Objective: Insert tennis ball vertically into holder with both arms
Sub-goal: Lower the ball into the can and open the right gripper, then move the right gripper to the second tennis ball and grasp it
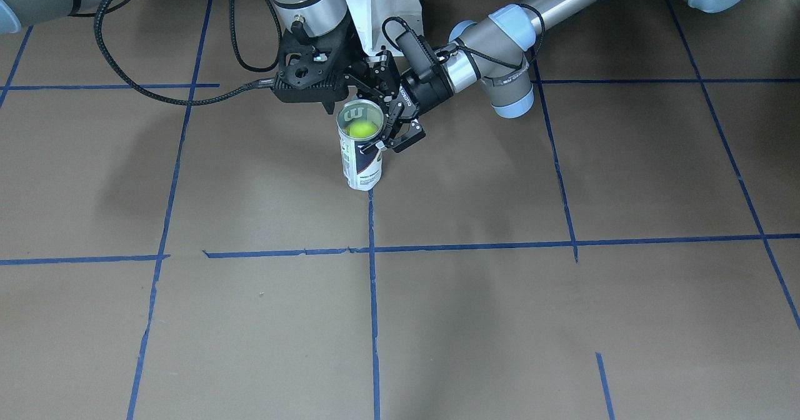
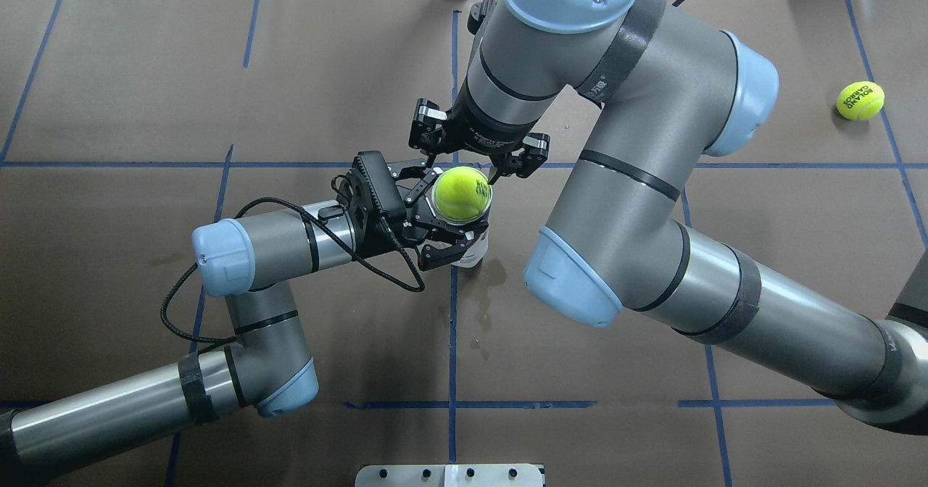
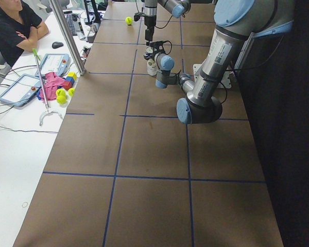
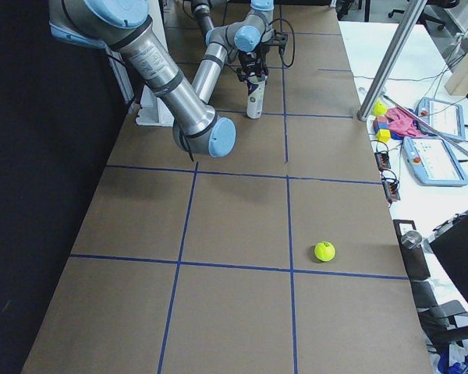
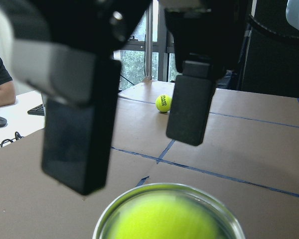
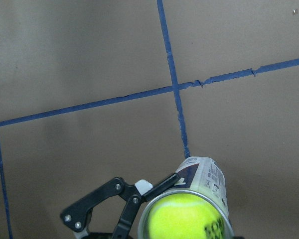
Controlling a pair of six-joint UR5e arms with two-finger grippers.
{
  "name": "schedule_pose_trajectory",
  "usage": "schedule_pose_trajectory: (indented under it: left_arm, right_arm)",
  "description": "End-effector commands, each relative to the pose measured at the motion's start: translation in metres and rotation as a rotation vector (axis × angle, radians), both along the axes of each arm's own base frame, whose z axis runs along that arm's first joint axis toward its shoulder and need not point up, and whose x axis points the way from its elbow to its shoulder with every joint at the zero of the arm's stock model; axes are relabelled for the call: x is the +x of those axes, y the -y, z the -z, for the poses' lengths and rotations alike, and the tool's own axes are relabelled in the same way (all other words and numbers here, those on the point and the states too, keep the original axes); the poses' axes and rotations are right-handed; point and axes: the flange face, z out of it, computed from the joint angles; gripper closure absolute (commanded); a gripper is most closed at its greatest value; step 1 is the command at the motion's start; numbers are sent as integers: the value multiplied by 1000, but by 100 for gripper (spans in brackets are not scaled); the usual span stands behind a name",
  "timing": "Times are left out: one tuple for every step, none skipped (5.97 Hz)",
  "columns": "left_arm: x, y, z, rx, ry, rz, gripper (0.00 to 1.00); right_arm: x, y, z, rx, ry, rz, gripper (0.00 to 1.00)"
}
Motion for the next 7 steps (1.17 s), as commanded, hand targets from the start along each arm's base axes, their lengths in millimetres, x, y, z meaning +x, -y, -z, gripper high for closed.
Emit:
schedule_pose_trajectory:
  left_arm:
    - [0,0,0,-2,-1,-1,22]
    - [0,0,-1,-3,0,-1,22]
    - [0,0,-1,-3,0,0,22]
    - [-1,0,0,-3,-3,-1,22]
    - [-2,0,0,-2,-4,0,22]
    - [-3,0,1,-5,-7,-2,22]
    - [-2,-1,1,-20,-14,-9,22]
  right_arm:
    - [6,-1,5,7,10,-4,2]
    - [40,23,-35,-5,-25,-45,3]
    - [89,39,-103,116,-106,4,3]
    - [118,57,-160,202,-195,63,2]
    - [174,86,-225,256,-293,113,3]
    - [220,108,-270,277,-351,146,2]
    - [243,146,-320,276,-379,147,2]
